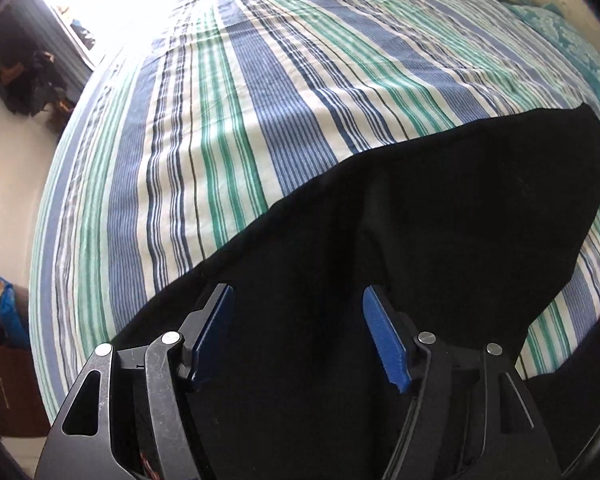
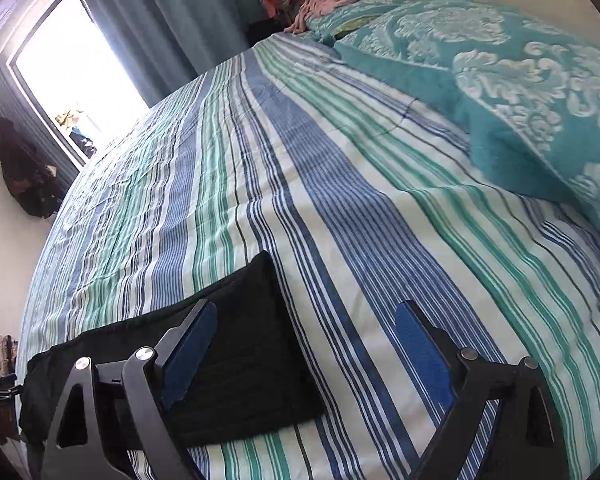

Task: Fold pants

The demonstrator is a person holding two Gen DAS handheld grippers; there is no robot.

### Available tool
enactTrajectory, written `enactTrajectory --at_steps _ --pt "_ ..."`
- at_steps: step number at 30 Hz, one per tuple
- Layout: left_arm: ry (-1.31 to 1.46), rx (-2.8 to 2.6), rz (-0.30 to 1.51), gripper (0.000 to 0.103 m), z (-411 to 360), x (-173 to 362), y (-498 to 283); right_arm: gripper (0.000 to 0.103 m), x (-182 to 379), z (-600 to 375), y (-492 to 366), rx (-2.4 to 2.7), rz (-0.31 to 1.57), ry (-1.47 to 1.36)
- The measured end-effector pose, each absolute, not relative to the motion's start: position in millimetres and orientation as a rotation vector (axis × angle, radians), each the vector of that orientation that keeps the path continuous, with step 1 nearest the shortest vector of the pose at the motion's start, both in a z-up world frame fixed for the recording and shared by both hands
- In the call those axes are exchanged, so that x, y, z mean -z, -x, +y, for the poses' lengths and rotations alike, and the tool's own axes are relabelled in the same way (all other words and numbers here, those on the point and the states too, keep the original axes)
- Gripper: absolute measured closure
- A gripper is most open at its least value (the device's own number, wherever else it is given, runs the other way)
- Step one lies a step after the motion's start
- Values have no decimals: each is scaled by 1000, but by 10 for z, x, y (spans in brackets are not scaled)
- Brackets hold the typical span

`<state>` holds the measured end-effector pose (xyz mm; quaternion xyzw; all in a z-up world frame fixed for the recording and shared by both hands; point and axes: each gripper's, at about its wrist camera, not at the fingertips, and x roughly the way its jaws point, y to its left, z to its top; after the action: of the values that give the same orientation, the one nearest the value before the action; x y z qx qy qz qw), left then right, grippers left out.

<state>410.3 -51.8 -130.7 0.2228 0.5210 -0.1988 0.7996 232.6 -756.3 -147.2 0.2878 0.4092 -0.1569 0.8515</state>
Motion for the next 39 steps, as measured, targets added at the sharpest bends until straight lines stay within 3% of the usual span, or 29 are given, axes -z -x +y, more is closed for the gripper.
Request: enactTrajectory --at_steps 2,4,5,6,9,16,17,19,20,21,23,27,30,32,36,39 --pt "-461 415 1125 34 -382 1336 -3940 21 1662 -7621 -2741 293 1002 -567" --pt "-475 399 1129 34 -307 1377 -3843 40 1760 -7490 -3034 316 1126 -438" --pt "-488 395 1129 34 -315 1409 -3838 83 1710 -7366 -3151 292 1151 -338" --pt "-501 395 1130 33 -278 1437 -3790 92 1631 -7239 -3268 270 1168 -247" --pt "-530 388 1135 33 -248 1533 -3766 93 1403 -6798 -3554 362 1136 212" --pt "-502 352 1125 30 -239 1591 -3777 89 1932 -6795 -3822 560 1237 311" --pt "-500 351 1124 30 -212 1558 -3737 84 1896 -6742 -3782 588 1187 336" --pt "-482 362 1110 30 -157 1457 -3607 64 1773 -6694 -3694 605 1149 309" --pt "-471 377 1095 29 -140 1392 -3516 44 1668 -6672 -3582 598 1126 265" --pt "-464 388 1076 26 -136 1336 -3407 35 1539 -6637 -3454 573 1080 206" --pt "-477 434 1041 20 -175 1271 -3144 34 1220 -6528 -3079 527 968 62" --pt "-548 472 1004 20 -271 1278 -2596 18 753 -6298 -1962 351 841 -337" --pt "-443 500 1033 18 -258 1245 -2263 14 806 -6253 -1103 243 879 -642" --pt "-364 500 1064 12 -224 1300 -2075 14 970 -6262 -598 249 924 -794" --pt "-268 421 1127 11 -113 1526 -1847 14 1320 -6605 150 587 1031 -834" --pt "-163 353 1117 11 77 1538 -1705 15 1266 -6741 535 778 947 -890"
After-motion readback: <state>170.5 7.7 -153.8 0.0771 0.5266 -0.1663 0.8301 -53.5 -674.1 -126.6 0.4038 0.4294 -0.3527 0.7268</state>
